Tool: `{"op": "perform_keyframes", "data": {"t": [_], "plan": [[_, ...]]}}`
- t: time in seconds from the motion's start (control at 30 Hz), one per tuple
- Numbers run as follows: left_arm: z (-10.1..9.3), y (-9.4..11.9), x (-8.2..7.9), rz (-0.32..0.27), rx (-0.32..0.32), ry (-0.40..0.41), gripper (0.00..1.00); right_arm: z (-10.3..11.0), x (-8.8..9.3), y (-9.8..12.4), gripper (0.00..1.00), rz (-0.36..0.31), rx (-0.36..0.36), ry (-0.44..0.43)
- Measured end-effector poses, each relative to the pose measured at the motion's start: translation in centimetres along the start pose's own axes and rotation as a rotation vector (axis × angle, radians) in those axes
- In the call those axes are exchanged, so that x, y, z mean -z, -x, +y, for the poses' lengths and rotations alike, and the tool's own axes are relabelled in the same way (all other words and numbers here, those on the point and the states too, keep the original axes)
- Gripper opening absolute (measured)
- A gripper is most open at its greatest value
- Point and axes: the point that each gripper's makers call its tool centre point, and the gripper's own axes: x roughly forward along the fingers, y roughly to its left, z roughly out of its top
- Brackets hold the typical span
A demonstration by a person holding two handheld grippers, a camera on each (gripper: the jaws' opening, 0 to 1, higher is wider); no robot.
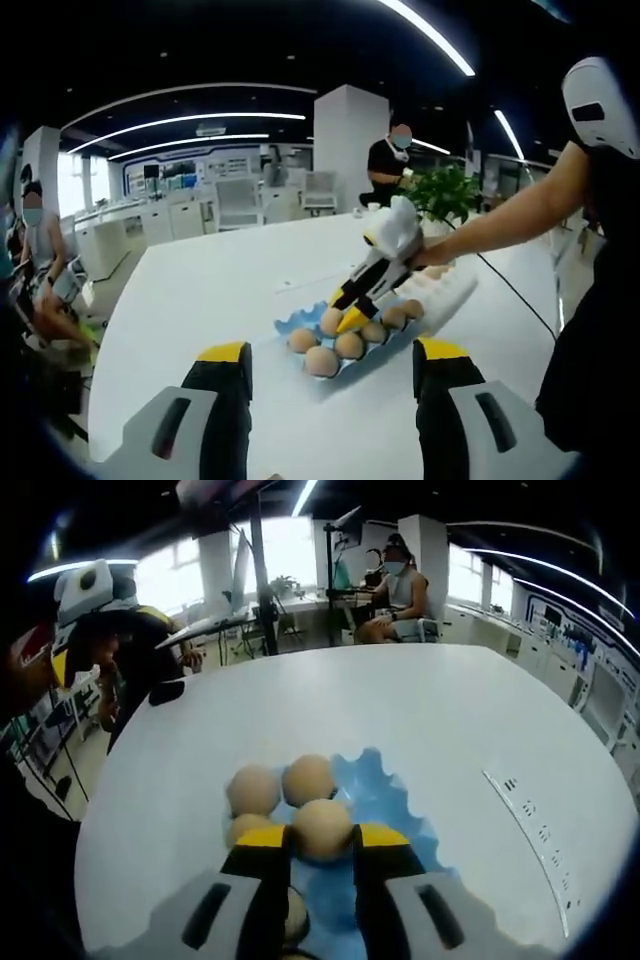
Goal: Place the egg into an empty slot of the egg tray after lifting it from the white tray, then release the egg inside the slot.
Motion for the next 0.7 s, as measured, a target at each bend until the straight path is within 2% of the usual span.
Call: {"op": "perform_keyframes", "data": {"t": [0.23,0.57,0.7], "plan": [[-0.01,-0.02,0.08,0.001,0.000,0.002,0.65,0.12,0.17,-0.09,0.24,0.019,-0.005,0.019],[0.04,-0.04,-0.06,0.001,-0.001,-0.005,0.65,0.12,0.26,-0.80,0.25,0.053,0.013,0.141],[0.11,0.05,-0.06,0.001,-0.004,-0.004,0.65,0.04,0.20,-0.70,0.25,0.043,0.006,0.123]]}}
